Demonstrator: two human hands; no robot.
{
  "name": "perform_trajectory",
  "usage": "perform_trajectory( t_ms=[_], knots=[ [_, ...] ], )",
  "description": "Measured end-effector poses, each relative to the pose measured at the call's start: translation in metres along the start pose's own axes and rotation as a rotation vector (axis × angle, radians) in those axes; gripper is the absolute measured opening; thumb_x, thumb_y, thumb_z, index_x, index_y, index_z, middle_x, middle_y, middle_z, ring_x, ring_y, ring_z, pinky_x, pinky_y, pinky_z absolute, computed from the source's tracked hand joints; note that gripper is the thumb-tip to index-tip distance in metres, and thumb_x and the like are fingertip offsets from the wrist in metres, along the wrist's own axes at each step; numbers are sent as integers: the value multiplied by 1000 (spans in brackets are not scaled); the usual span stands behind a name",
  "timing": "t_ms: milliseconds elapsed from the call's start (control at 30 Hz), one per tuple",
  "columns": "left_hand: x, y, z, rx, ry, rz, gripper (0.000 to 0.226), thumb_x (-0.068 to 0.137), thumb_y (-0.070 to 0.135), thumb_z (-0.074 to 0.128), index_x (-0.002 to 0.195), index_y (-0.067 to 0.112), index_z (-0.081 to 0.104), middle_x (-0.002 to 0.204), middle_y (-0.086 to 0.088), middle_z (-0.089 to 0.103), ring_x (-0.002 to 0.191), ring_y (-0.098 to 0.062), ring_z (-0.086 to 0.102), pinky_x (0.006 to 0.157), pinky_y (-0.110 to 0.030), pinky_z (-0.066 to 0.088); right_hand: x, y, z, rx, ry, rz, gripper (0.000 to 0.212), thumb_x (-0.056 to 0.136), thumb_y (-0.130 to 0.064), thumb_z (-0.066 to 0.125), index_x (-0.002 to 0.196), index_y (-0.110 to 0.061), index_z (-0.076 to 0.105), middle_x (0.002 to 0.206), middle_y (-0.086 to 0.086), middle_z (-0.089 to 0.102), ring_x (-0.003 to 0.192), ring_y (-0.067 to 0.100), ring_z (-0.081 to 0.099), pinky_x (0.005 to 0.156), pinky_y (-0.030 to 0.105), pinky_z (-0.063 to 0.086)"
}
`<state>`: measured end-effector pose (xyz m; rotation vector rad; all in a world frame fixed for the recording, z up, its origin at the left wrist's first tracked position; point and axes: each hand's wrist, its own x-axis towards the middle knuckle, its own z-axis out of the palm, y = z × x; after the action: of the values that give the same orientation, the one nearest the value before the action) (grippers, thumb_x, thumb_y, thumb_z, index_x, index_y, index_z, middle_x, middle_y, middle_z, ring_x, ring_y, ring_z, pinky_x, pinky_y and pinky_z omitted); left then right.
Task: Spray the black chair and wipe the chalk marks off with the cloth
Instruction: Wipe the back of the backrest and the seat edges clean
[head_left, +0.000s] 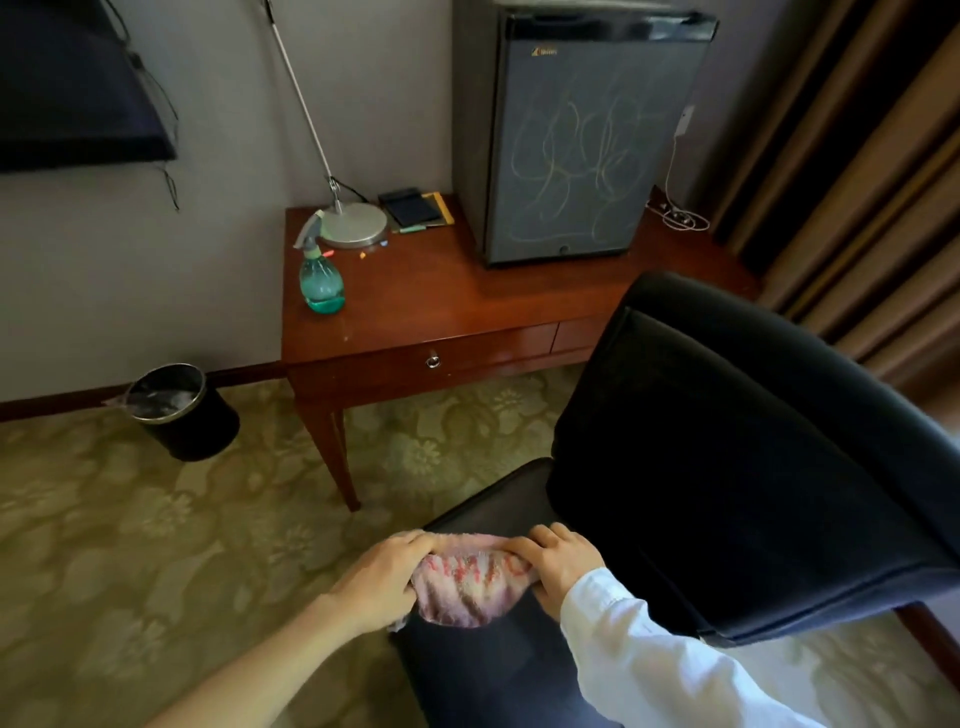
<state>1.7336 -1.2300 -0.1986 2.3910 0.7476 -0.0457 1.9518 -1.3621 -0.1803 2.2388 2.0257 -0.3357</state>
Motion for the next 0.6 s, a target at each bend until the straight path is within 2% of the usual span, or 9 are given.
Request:
perform_trajectory(
  t_ms=[67, 167, 367, 600],
  knots=[
    [-4, -7, -13, 7, 2, 21, 54, 84, 7, 58, 136, 22, 48, 131, 7, 51, 124, -8, 46, 101, -20, 41, 4, -13, -8, 25, 22, 25, 70, 25, -43, 83, 93, -42, 69, 69, -12, 61, 54, 11, 59, 44, 21, 48],
    [-12, -12, -31, 13, 11, 55, 51, 85, 7, 59, 134, 21, 50, 126, 8, 53, 119, -6, 48, 97, -19, 43, 5, -30, -17, 50, 42, 25, 69, 26, -42, 84, 93, -40, 68, 68, -12, 60, 53, 12, 58, 43, 21, 48],
    [-24, -24, -43, 4, 43, 82, 53, 83, 5, 59, 133, 23, 50, 128, 9, 53, 121, -6, 47, 100, -24, 44, 10, -47, -29, 82, 17, 52, 69, 25, -40, 84, 92, -39, 68, 70, -12, 61, 55, 13, 59, 44, 23, 49],
    [-31, -22, -52, 8, 111, 48, 55, 83, 1, 58, 134, 21, 50, 127, 8, 52, 122, -5, 44, 99, -14, 36, 17, -47, -34, 70, 15, -4, 72, 25, -39, 85, 95, -38, 68, 72, -11, 61, 56, 14, 60, 43, 24, 48]
  ],
)
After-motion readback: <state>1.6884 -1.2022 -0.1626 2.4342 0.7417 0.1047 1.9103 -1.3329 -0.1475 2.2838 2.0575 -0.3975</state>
